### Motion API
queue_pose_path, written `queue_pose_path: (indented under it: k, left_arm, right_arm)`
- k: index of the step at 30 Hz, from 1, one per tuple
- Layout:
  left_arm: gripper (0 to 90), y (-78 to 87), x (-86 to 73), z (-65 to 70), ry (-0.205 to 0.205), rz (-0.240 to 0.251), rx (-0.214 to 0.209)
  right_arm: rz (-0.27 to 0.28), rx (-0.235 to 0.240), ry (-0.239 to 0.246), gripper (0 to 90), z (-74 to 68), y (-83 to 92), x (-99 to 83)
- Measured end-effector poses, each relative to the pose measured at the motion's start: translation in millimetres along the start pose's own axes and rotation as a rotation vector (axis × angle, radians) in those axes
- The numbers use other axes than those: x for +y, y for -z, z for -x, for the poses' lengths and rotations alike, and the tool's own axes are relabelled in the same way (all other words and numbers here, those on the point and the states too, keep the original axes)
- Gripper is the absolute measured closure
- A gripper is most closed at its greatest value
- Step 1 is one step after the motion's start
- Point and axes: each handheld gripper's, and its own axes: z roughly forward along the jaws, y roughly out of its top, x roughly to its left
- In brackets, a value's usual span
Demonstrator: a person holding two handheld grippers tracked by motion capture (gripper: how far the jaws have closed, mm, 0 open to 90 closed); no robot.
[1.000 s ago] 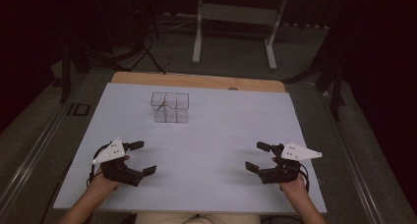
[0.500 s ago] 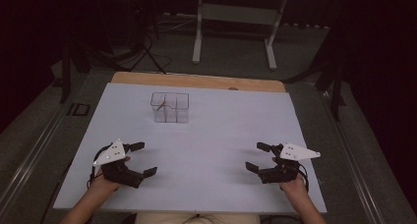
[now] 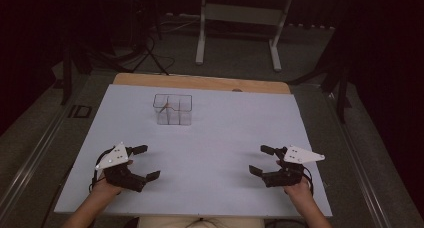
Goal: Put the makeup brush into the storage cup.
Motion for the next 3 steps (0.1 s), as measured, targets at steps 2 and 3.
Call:
queue_pose_path:
  k: [2, 3]
  left_arm:
    - [1.8, 0.0, 0.1, -0.2, 0.0, 0.0, -0.001]
    - [1.8, 0.1, 0.1, -0.2, 0.0, 0.001, -0.001]
  right_arm:
    - [0.001, -0.003, 0.001, 14.2, 0.2, 0.2, 0.0]
    - [0.001, -0.002, -0.001, 14.2, 0.5, 0.5, 0.1]
